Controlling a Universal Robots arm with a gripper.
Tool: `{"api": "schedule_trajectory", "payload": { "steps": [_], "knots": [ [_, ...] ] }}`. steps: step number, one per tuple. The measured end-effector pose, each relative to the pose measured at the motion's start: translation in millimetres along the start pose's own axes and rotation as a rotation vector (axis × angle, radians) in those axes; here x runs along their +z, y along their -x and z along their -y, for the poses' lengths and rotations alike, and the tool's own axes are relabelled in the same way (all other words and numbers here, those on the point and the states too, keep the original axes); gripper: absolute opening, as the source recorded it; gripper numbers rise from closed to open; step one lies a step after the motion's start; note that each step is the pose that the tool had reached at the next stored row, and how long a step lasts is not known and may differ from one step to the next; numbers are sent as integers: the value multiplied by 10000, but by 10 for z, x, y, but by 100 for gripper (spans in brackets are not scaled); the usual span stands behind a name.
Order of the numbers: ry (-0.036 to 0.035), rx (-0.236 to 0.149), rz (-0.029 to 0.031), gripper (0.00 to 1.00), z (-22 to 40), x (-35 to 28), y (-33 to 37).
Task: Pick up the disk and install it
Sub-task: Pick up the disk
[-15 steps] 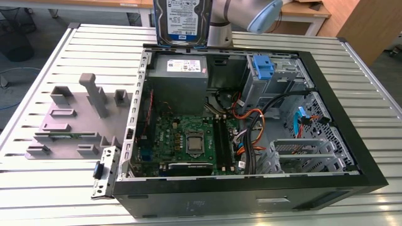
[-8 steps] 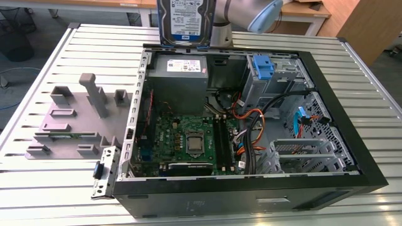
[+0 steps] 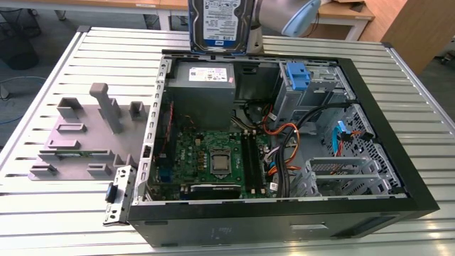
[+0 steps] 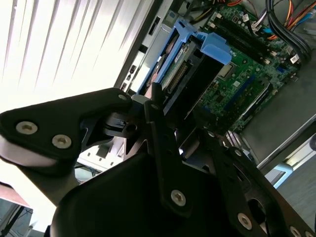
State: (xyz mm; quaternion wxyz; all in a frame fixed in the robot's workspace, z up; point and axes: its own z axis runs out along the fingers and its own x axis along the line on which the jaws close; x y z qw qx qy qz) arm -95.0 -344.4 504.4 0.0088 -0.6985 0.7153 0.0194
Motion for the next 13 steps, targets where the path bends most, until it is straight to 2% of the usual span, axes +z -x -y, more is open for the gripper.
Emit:
{"api": "schedule_trajectory", "payload": {
  "steps": [9,13],
  "knots": [
    [0,0,0,35,190,-1,4],
    [0,0,0,35,256,-2,6]
  ]
}}
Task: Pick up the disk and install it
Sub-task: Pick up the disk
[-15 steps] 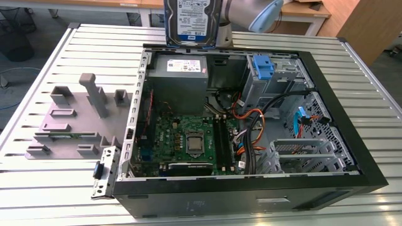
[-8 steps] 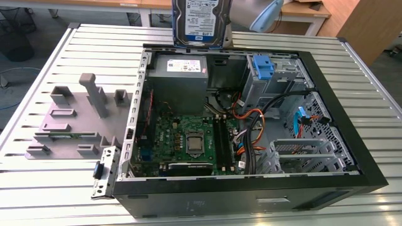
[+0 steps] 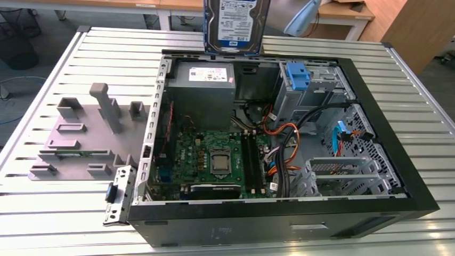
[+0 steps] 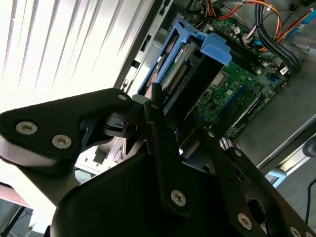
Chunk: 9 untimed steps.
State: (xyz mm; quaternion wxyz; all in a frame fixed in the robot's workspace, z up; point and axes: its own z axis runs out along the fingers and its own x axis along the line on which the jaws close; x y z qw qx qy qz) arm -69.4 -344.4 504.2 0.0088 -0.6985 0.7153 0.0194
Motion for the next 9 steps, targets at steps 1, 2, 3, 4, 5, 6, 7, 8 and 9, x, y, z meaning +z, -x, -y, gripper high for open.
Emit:
{"api": "schedule_trajectory", "payload": {
  "steps": [1,2,3,4,5,6,7,8,9],
  "knots": [
    [0,0,1,35,13,0,0],
    [-1,0,1,35,27,0,1],
    [-1,0,1,35,43,0,1],
    [-1,1,1,35,61,0,1],
    [-1,0,1,35,80,0,2],
    [-1,0,1,35,100,0,2],
    [-1,0,1,35,121,-1,3],
    [0,0,1,35,140,-1,3],
    [-1,0,1,35,159,-1,4]
  ]
}}
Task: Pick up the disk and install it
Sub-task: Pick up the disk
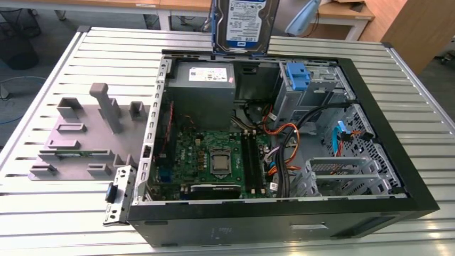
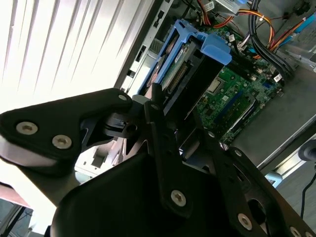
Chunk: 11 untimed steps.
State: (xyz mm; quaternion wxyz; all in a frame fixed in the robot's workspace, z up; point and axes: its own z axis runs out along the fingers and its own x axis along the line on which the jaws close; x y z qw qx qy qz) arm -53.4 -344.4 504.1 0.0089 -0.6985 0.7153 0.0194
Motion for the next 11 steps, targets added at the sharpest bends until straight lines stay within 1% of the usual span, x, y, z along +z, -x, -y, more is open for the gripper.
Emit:
{"api": "schedule_trajectory", "payload": {
  "steps": [6,8,11],
  "knots": [
    [-1,-1,0,35,118,0,2],
    [0,-1,0,35,135,0,3],
    [0,1,0,35,136,-1,3]
  ]
}}
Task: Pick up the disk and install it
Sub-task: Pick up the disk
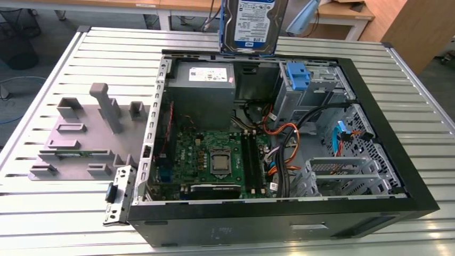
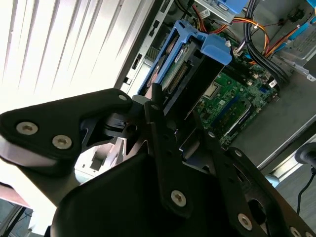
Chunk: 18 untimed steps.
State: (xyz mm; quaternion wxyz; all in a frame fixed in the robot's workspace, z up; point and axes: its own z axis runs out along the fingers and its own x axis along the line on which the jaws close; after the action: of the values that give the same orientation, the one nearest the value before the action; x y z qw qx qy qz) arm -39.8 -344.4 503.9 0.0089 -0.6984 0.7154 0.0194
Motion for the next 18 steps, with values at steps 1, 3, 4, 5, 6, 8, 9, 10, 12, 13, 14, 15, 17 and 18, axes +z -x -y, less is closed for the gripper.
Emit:
{"api": "schedule_trajectory", "payload": {
  "steps": [1,3,4,5,6,8,9,10,12,13,14,15,17,18],
  "knots": [
    [1,-2,0,35,1,0,0],
    [1,-3,-1,35,3,-1,-9],
    [0,-2,0,35,3,0,-15],
    [0,-2,0,35,3,-1,-23],
    [0,-2,0,35,4,-1,-32],
    [0,-2,0,35,6,-2,-52],
    [0,-1,1,35,7,-2,-62],
    [0,-2,1,35,8,-2,-73],
    [0,-2,1,35,10,-3,-97],
    [0,-2,0,35,11,-4,-108],
    [1,-2,0,35,11,-4,-120],
    [1,-1,-1,35,12,-5,-130],
    [1,-2,1,35,14,-5,-146],
    [0,-1,0,35,15,-5,-152]
  ]
}}
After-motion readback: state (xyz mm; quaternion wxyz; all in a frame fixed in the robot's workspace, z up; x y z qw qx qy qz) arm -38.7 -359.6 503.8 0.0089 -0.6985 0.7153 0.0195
